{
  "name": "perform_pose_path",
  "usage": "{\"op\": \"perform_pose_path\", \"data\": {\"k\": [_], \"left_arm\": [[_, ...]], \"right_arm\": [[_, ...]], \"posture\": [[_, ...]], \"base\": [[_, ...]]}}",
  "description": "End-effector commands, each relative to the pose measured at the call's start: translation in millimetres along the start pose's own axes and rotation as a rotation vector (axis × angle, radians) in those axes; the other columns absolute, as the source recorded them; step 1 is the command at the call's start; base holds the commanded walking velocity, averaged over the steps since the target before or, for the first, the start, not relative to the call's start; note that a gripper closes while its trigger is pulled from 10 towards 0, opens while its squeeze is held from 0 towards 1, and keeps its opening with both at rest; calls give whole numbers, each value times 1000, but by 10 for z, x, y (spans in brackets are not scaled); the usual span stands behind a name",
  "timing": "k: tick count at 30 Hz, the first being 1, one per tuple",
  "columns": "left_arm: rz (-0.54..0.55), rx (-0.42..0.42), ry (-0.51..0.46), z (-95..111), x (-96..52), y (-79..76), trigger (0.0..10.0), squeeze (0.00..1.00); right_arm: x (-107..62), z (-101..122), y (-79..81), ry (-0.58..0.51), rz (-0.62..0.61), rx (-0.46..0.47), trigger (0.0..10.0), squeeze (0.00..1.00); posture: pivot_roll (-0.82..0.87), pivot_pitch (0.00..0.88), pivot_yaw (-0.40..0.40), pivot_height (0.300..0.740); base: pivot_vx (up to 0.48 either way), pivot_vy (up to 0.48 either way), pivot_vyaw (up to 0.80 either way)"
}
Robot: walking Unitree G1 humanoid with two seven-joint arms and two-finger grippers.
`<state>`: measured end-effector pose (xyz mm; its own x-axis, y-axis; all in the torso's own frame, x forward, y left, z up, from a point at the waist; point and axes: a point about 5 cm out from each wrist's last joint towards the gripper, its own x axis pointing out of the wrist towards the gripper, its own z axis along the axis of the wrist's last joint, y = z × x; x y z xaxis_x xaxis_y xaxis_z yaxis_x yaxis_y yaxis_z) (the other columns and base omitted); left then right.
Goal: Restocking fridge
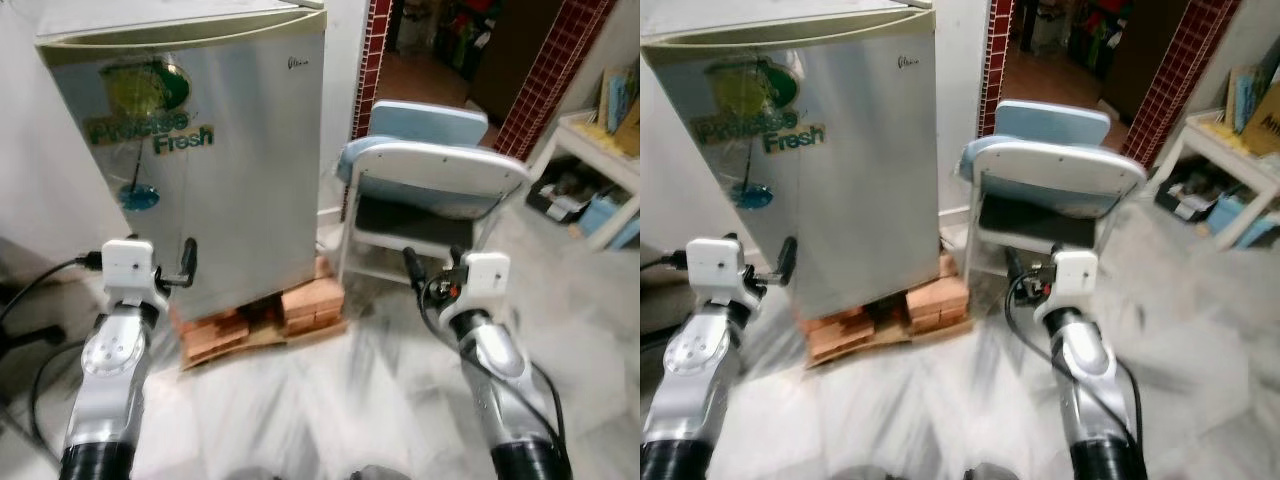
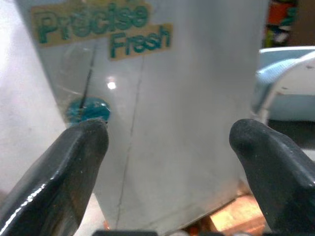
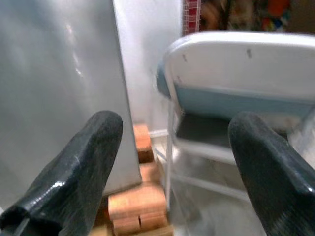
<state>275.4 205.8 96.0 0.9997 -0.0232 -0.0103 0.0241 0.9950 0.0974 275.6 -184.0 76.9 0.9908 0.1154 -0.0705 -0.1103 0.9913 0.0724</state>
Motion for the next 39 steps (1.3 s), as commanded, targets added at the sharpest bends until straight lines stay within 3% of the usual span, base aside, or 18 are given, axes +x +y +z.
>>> {"op": "perform_pose_path", "data": {"k": [1,6,12,39], "left_arm": [[8,28,-5,20,4,54,10000,0],[-5,26,-3,13,-6,23,10000,0],[-5,21,4,3,-16,27,10000,0],[-10,21,1,-14,-21,9,10000,0]], "right_arm": [[22,44,63,-18,10,26,10000,0],[16,53,39,-14,-9,-31,10000,0],[25,95,-25,-36,-37,8,10000,0],[34,119,-41,-53,-59,-9,10000,0]], "posture": [[4,0,-12,740],[6,0,-13,740],[8,0,-12,740],[6,0,-9,740]], "base": [[0,480,0],[0,480,0],[0,480,0],[0,476,-785]]}}
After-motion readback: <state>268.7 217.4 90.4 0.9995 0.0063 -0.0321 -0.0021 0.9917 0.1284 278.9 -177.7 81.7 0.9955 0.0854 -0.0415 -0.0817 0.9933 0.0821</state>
